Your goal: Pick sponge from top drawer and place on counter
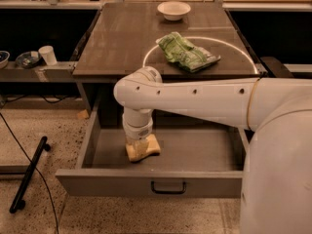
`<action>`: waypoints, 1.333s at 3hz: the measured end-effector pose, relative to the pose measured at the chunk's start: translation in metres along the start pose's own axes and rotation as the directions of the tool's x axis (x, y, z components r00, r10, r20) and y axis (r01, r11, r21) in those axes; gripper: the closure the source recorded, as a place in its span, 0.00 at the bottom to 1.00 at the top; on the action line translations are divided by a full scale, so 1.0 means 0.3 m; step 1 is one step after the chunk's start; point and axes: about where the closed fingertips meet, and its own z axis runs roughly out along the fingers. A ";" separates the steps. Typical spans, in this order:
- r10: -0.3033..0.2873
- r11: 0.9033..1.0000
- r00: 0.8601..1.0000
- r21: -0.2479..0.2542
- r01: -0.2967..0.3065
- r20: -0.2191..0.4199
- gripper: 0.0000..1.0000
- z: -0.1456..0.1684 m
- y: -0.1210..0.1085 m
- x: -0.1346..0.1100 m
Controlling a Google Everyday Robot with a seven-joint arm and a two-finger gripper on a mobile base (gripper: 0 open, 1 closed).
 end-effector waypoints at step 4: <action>0.072 0.969 0.996 0.242 -0.059 -0.047 1.00 -1.017 -0.215 -0.199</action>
Offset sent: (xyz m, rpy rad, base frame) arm 0.0201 0.0252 0.3579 0.0825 -0.3512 -0.0206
